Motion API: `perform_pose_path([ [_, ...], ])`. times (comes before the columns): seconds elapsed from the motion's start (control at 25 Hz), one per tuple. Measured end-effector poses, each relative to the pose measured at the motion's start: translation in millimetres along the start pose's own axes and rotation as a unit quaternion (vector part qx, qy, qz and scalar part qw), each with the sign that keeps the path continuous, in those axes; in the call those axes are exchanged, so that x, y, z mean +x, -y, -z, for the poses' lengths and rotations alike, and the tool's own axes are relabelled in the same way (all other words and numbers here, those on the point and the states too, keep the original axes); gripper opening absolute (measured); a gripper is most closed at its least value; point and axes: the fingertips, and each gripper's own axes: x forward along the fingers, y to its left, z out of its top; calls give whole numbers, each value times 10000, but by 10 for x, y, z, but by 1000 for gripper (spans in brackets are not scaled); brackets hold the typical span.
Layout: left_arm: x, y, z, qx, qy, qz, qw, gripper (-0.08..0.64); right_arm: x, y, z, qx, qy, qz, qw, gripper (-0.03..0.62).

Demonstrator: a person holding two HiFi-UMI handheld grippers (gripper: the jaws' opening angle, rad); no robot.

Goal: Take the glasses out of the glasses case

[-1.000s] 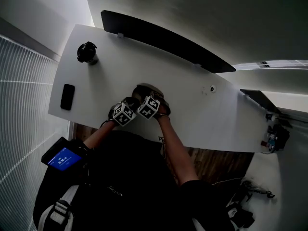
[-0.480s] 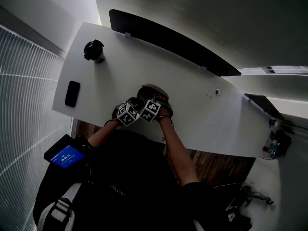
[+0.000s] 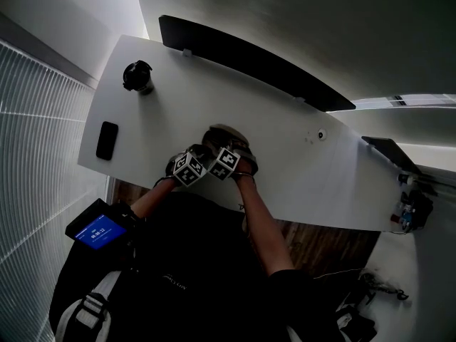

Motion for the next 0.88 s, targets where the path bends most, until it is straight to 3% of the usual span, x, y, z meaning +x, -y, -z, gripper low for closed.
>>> perform_pose_path([
  [0.28,-26,-5,10,14,-51,-13,10000,9,-430,193,111,706,378,278,9964,40],
  [0.48,-40,-6,-4,74,-99,-17,9999,9,-920,300,296,1502,809,593,9836,40],
  [0.64,-51,-14,18,187,-105,-35,9998,9,-1317,308,629,2510,981,738,9602,40],
  [0.8,-81,-36,43,232,-102,-85,9996,9,-1369,179,1260,3896,1059,708,9121,40],
  [0.84,-88,-36,50,230,-107,-108,9996,9,-1312,114,1447,4084,903,695,9057,40],
  [0.88,-94,-32,58,233,-114,-128,9996,9,-1240,39,1624,4124,680,683,9059,40],
])
